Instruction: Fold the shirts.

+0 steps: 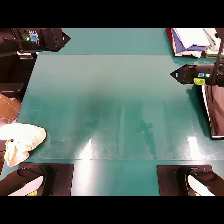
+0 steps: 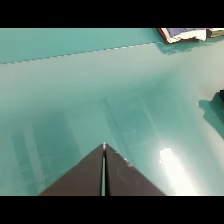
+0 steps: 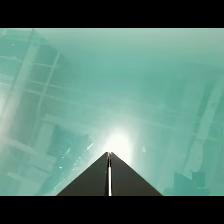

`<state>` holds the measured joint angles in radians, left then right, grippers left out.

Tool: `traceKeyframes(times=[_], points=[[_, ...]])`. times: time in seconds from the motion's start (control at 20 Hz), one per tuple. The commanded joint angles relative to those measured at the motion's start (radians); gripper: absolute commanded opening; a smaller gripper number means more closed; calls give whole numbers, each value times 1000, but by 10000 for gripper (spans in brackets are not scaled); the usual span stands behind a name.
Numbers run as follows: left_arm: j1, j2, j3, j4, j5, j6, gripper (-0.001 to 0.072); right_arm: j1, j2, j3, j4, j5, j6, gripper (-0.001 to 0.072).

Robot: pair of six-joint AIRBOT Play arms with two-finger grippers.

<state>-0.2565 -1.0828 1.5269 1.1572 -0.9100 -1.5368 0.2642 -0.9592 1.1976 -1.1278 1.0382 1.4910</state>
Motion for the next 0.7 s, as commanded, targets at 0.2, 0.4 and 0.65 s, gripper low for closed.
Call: traceKeyframes(times=[0.2,0.4,0.65], points=[[0,1,0,0,5,0,25,2,0,0,2,1,0,16],[0,1,0,0,5,0,25,2,0,0,2,1,0,16],[0,0,0,10,53,0,25,2,0,-1,2,11,0,16]])
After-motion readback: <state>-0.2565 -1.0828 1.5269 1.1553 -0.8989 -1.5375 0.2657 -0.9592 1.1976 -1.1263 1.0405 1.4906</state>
